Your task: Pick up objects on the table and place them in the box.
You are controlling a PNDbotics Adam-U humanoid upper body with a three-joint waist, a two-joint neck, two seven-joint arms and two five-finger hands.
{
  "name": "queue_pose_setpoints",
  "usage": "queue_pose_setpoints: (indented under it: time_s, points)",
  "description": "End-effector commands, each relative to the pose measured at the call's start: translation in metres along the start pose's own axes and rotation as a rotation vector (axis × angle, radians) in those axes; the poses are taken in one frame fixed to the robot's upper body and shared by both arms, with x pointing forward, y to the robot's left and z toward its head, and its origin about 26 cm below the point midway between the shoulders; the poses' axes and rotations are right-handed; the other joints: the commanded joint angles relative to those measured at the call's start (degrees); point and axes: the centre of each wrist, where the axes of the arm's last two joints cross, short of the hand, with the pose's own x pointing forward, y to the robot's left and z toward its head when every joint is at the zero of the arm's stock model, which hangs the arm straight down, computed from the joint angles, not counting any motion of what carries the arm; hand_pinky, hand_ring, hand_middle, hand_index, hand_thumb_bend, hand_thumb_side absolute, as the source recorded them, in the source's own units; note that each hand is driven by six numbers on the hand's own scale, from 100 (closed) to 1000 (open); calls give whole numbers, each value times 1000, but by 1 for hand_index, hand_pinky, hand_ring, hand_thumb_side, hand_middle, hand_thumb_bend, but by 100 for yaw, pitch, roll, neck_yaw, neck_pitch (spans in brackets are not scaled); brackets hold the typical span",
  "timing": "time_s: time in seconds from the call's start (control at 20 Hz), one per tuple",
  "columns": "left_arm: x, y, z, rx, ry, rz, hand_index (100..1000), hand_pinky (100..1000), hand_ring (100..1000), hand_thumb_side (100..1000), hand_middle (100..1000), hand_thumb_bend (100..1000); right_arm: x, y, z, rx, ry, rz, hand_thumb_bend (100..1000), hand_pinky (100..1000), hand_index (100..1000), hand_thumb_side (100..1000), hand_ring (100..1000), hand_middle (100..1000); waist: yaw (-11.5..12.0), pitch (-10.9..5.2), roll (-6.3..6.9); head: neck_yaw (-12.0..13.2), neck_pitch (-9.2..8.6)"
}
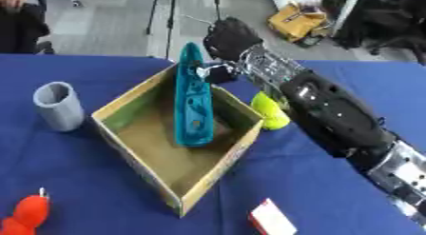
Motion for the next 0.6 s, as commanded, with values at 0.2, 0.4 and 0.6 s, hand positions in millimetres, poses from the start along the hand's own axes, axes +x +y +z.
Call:
queue_pose_setpoints:
  time_s: [0.2,0.4,0.6]
  points:
    - [3,4,-6,-2,-29,-11,964,892,954,971,962,100,-15,-33,2,-38,15,-20,307,824,574,857,824,451,-46,-193,39,47,65]
    - [3,4,-5,-5,-24,-15,964,892,954,970,962,100,-16,-41,4,-46,11,-32,326,828,589,902,829,465,-80,-232,51,54,70]
    - [2,7,-3,-8,-14,-27,964,892,953,970,962,100,-20,-57,10,-84,11,-68,320,829,595,935,824,467,-127,-313,79,84,97]
